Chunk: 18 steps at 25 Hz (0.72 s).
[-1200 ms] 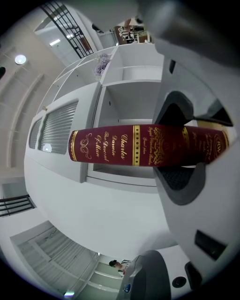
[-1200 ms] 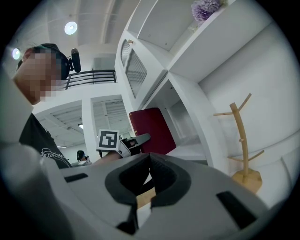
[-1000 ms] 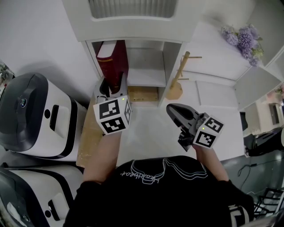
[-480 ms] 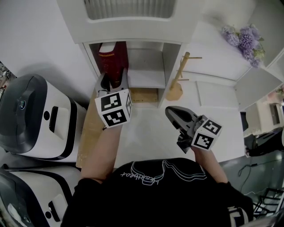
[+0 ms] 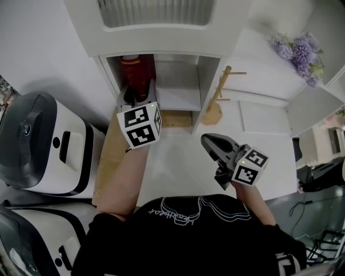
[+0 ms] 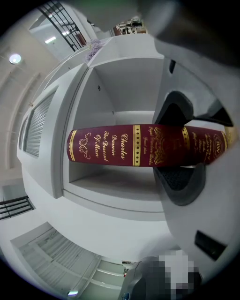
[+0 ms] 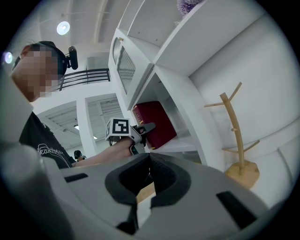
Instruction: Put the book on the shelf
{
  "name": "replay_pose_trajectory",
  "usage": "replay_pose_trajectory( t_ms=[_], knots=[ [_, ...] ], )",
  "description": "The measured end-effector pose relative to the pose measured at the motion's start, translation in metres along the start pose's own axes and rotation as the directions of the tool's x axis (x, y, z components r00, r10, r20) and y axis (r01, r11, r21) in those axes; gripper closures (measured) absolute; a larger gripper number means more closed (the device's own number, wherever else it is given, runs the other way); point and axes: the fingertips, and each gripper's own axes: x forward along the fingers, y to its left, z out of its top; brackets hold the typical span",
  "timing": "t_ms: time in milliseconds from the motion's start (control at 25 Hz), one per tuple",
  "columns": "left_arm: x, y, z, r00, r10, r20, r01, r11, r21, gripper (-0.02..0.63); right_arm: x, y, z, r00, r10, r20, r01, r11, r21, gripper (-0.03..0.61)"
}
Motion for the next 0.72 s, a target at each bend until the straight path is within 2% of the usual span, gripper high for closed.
replay_pose_trajectory(
  t_ms=[280, 480, 720],
  knots=[
    [0.012, 0.002, -0.001, 1.000, 0.008, -0.009, -0.008, 1.000, 0.004, 0.405, -0.008, -0.002, 0.000, 1.000, -0.014, -0.003, 0.014, 1.000, 0.000, 0.572],
    [0.013, 0.000, -0.002, 0.999, -0.021, -0.026, 0.020, 0.999, -0.027, 0.399, -0.013, -0.004, 0.002, 1.000, -0.016, 0.002, 0.016, 1.000, 0.004, 0.572],
    [0.005, -0.007, 0.000, 0.996, -0.090, -0.014, 0.089, 0.995, -0.049, 0.329, -0.017, -0.001, 0.002, 1.000, -0.016, 0.018, 0.016, 1.000, 0.003, 0.572]
  ],
)
